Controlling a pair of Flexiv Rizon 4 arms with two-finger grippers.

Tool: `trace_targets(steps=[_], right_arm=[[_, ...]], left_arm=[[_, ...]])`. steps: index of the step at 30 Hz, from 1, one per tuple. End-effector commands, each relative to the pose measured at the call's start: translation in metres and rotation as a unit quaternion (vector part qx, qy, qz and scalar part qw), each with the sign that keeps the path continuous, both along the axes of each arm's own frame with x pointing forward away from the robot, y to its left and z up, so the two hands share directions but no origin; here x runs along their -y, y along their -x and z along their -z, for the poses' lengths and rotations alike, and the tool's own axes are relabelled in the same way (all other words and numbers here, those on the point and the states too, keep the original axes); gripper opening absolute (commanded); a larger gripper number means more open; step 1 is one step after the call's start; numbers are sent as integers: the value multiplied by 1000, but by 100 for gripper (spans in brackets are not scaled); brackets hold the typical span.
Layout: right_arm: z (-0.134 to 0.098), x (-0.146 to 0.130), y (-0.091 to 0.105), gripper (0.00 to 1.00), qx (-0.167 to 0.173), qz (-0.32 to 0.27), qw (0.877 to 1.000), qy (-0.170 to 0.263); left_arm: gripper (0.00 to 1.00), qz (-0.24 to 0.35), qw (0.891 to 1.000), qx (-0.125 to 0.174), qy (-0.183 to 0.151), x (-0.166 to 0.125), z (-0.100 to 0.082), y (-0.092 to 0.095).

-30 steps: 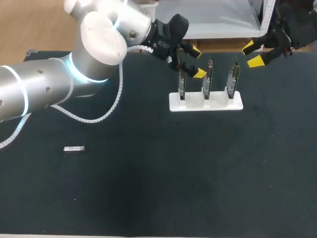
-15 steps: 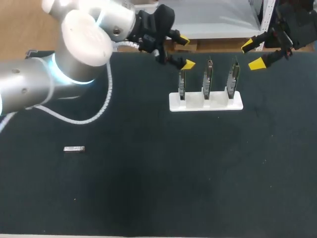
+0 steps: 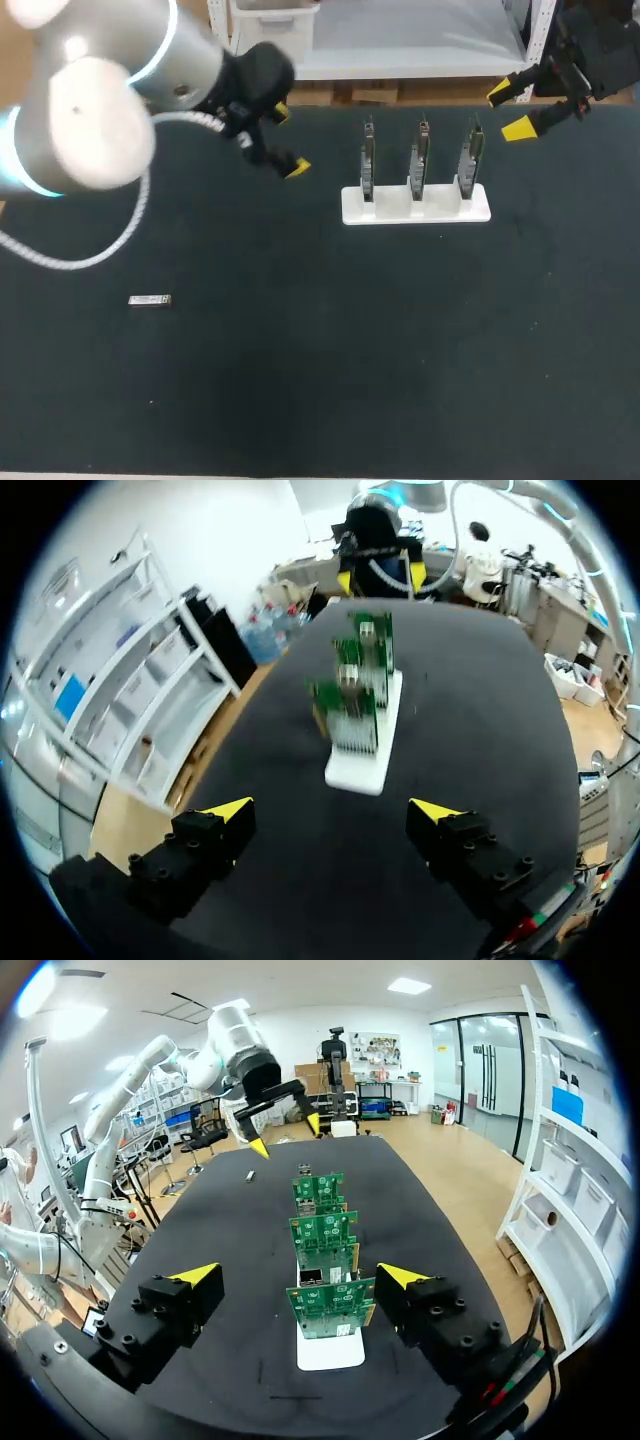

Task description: Pick up the optical module with the left hand, and insert it into the network port with the right hand.

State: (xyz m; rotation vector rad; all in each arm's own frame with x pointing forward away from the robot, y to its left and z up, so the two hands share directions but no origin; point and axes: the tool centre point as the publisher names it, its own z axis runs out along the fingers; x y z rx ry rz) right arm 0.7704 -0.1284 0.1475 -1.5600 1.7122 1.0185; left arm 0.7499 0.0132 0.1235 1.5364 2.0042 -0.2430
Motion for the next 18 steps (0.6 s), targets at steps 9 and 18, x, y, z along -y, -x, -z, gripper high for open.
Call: trace_targets(steps=[9,18], right_arm=[[0,0,2,100,2,2,1000,1],[0,0,2,100,2,2,1000,1]], left_arm=[[100,-168,972,6,-161,-73,4,58],[100,-211,929,-73,-295,-108,54,75]])
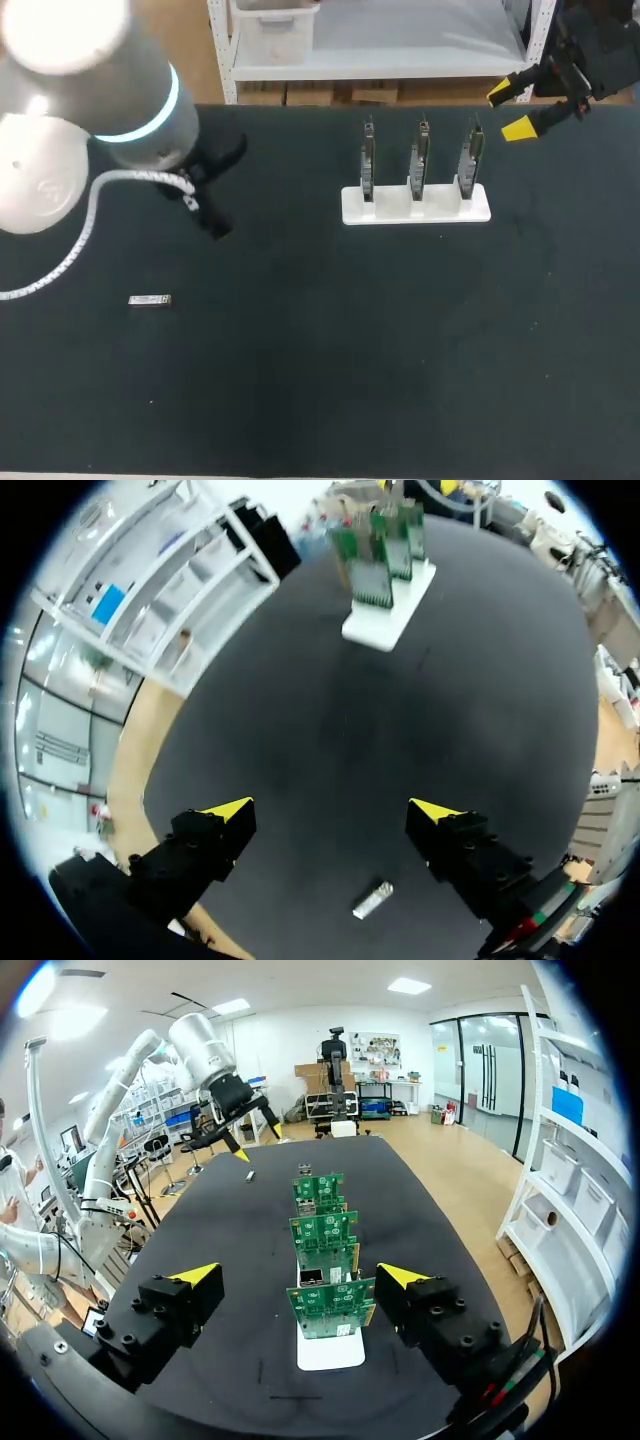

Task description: Pick up the optical module with the left hand, and insert it into the network port with the right hand.

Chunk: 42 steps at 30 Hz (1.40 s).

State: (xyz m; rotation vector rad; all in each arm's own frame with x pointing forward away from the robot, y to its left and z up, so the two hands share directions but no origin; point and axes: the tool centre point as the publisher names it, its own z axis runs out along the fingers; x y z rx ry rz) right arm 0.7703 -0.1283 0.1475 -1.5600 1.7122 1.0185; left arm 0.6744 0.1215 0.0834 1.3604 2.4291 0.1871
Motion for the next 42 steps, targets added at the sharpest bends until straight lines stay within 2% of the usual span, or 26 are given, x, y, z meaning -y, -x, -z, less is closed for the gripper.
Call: trace_targets(steps=[1,5,11,17,19,24,28,34,39,42], right_arm=[[0,0,2,100,2,2,1000,1],[0,0,2,100,2,2,1000,1],[0,0,2,100,2,2,1000,1],[0,0,2,100,2,2,1000,1],[0,0,2,100,2,2,1000,1],[0,0,2,100,2,2,1000,1],[0,0,2,100,2,2,1000,1],[0,0,2,100,2,2,1000,1],[0,0,2,100,2,2,1000,1],[0,0,2,100,2,2,1000,1]], left_arm=[[100,-53,989,-63,-125,-3,19,3],[100,-63,983,-89,-144,-19,31,12],[100,-41,982,-123,-137,-42,42,19],[100,-47,978,-138,-149,-64,63,25],[100,-47,979,-133,-145,-69,69,27],[100,-14,989,-104,-108,-68,75,23],[100,26,994,-70,-82,-57,67,13],[100,44,996,-53,-51,-57,57,-6],[100,67,996,-40,-53,-52,48,-17],[100,57,996,-33,-59,-50,44,-21]])
